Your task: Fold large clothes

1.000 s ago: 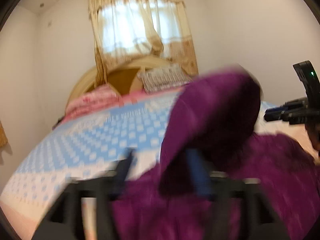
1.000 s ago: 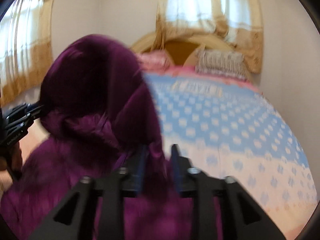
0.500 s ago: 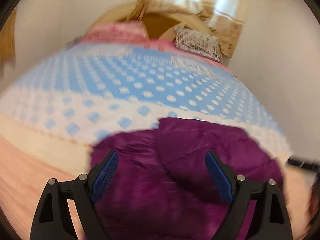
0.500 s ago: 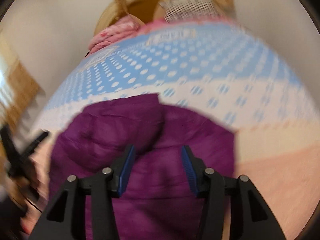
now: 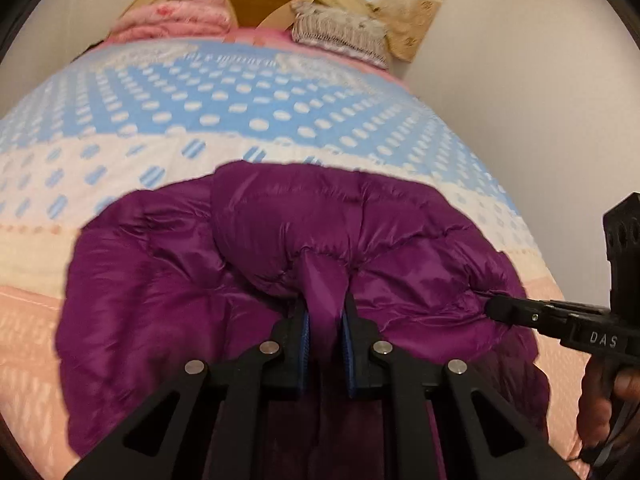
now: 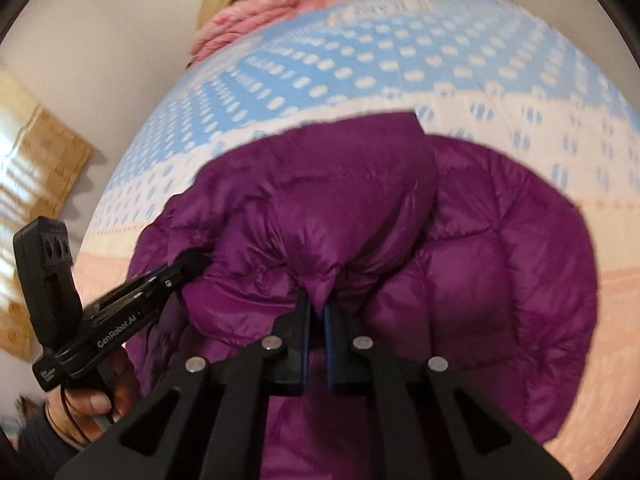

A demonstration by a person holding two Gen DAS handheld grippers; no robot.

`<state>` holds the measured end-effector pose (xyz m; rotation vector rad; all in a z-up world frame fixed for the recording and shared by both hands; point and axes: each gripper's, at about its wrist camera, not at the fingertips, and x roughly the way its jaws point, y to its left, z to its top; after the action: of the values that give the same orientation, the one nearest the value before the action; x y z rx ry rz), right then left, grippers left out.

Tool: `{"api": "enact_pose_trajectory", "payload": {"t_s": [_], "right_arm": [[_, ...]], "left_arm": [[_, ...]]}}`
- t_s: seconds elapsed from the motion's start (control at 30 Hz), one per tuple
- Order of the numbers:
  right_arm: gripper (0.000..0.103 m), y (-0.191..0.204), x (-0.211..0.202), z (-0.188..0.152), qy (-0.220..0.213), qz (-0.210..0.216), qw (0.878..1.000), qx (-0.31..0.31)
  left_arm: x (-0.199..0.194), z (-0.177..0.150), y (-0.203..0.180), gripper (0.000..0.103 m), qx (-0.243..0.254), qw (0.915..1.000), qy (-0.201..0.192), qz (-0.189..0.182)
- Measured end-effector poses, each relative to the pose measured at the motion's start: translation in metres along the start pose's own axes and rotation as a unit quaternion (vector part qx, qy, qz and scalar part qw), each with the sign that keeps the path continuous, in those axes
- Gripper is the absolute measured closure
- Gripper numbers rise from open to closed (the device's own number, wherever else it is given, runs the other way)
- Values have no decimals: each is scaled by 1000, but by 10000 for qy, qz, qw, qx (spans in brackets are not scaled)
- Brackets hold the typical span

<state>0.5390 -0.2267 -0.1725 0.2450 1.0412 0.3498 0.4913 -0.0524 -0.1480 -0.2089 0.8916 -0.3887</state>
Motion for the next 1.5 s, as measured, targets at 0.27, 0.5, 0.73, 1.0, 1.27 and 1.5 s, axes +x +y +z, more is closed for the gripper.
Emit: {"api": "enact_pose_trajectory", "payload": {"t_s": [0.27, 0.5, 0.73, 1.0, 1.27, 1.5], "right_arm": [[95, -3, 38, -24, 496, -309, 9982, -101], [52, -3, -8, -24, -87, -601, 9981, -118], [78, 25, -42, 5, -1502, -1436, 9778, -261], [80, 31, 45, 10, -1780, -1707, 9687, -291], [80, 4, 72, -4, -1424, -1595, 9768, -96], [80, 3, 78, -6, -1276, -1580, 9791, -80]], "left_arm": [[17, -25, 0, 88, 413, 9969, 84, 666], [-39, -2, -19, 34, 782, 9842, -888, 1316], [-27, 38, -27, 5, 385, 9655, -1393, 2167], [62, 27, -16, 5, 184, 9651, -755, 2502], [94, 12, -6, 5, -130, 9744, -176, 2237], [106, 11, -8, 3, -94, 9729, 23, 2312]]}}
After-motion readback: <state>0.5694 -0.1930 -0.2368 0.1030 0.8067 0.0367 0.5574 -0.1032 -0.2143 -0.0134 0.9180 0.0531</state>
